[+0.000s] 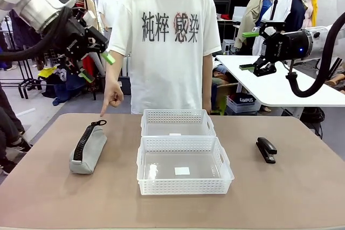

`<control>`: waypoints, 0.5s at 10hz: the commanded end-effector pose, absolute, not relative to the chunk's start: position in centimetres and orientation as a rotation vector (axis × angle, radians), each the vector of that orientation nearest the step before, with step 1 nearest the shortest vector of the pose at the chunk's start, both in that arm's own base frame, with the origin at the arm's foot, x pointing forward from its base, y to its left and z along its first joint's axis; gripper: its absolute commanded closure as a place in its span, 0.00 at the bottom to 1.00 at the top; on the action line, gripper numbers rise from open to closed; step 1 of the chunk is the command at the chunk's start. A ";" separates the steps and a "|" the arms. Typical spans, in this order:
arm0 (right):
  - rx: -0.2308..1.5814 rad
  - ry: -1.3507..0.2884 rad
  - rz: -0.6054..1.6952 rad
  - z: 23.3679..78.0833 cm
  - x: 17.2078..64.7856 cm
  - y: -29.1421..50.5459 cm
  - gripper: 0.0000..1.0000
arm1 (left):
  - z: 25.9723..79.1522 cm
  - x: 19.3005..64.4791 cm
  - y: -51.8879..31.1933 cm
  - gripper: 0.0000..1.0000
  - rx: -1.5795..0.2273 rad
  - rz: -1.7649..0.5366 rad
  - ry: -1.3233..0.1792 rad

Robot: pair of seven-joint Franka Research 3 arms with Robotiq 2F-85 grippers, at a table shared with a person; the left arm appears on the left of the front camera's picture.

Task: Distribute items into two baskets.
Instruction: Pick up the Pencil pouch that the person points to.

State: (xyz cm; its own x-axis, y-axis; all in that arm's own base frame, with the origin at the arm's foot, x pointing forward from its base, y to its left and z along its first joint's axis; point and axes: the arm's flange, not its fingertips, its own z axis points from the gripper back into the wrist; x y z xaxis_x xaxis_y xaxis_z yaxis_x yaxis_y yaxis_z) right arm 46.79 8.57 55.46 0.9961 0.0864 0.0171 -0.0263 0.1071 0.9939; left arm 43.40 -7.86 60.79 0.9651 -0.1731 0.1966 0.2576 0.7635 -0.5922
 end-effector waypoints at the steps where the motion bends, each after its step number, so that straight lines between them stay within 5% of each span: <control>1: 1.461 0.052 0.079 55.6 46.7 8.5 0.00 | 59.1 44.2 -8.7 0.00 -0.467 -0.242 -0.195; 5: 1.461 0.052 0.079 55.6 46.7 8.5 0.00 | 53.9 44.6 -11.0 0.00 -0.178 -0.293 -0.296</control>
State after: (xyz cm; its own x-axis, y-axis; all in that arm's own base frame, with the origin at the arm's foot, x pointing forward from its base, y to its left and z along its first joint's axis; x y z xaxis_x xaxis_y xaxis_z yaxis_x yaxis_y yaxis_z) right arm 46.78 8.58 55.45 0.9961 0.0865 0.0169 -0.0262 0.1072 0.9939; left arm 45.12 -10.67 55.00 0.9077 -0.2934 0.3000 0.3586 0.9137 -0.1915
